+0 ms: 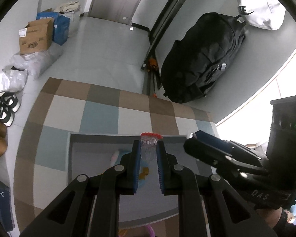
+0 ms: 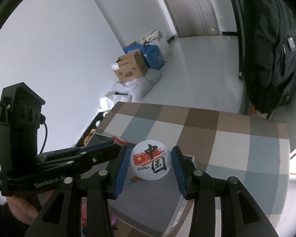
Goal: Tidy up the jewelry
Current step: 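Carry the bottle and badge into the gray box and open both grippers, then withdraw both grippers from the box back over the remaining items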
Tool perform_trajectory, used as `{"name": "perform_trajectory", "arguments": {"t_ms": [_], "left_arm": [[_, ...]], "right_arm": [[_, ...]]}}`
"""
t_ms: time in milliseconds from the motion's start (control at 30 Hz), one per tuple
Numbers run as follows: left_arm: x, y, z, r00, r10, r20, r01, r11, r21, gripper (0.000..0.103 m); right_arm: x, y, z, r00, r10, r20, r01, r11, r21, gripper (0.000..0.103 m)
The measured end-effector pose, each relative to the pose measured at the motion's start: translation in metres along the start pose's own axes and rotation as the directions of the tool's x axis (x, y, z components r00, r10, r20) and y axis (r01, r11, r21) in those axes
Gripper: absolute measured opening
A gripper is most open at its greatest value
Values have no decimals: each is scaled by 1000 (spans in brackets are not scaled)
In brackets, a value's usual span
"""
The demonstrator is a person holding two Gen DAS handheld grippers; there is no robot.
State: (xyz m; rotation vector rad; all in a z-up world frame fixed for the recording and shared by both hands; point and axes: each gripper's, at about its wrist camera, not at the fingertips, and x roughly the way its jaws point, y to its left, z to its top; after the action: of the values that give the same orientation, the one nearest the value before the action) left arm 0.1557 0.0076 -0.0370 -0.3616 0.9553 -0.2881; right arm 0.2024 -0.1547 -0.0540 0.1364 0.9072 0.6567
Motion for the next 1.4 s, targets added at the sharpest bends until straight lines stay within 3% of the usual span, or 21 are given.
{"name": "perform_trajectory", "arguments": {"t_ms": [267, 333, 367, 433, 533, 967, 1067, 1133, 1400], "left_arm": [[9, 2, 1, 999, -15, -37, 13, 999, -33, 13], [8, 2, 2, 1000, -15, -27, 14, 999, -36, 23], [5, 2, 1, 1000, -17, -19, 16, 999, -42, 28], [-1, 3, 1, 1000, -15, 16, 16, 999, -39, 49], [-8, 7, 1, 998, 10, 62, -7, 999, -48, 60], [-16, -2, -1, 994, 70, 88, -73, 997, 38, 62], [-25, -7, -4, 988, 94, 122, -103, 992, 68, 70], [-32, -7, -7, 985, 100, 144, -109, 992, 62, 76], [-54, -2, -26, 974, 119, 193, -128, 991, 33, 78]], "right_arm": [[3, 0, -2, 1000, -1, -16, 1, 1000, -1, 44], [0, 1, -1, 1000, 8, -4, -8, 1000, 0, 46], [-2, 1, 0, 1000, 9, 3, -9, 1000, -6, 56], [-10, 0, 0, 999, 0, 32, 0, 1000, -19, 70], [-19, -4, 2, 998, 26, 61, -26, 1000, -1, 72], [-30, -4, 4, 992, 3, 125, -3, 1000, -5, 82], [-36, -5, 1, 989, 2, 149, -2, 1000, -1, 87], [-40, -6, -2, 987, -4, 163, 2, 1000, 12, 89], [-56, 0, -21, 982, -8, 187, 4, 1000, 21, 98]]}}
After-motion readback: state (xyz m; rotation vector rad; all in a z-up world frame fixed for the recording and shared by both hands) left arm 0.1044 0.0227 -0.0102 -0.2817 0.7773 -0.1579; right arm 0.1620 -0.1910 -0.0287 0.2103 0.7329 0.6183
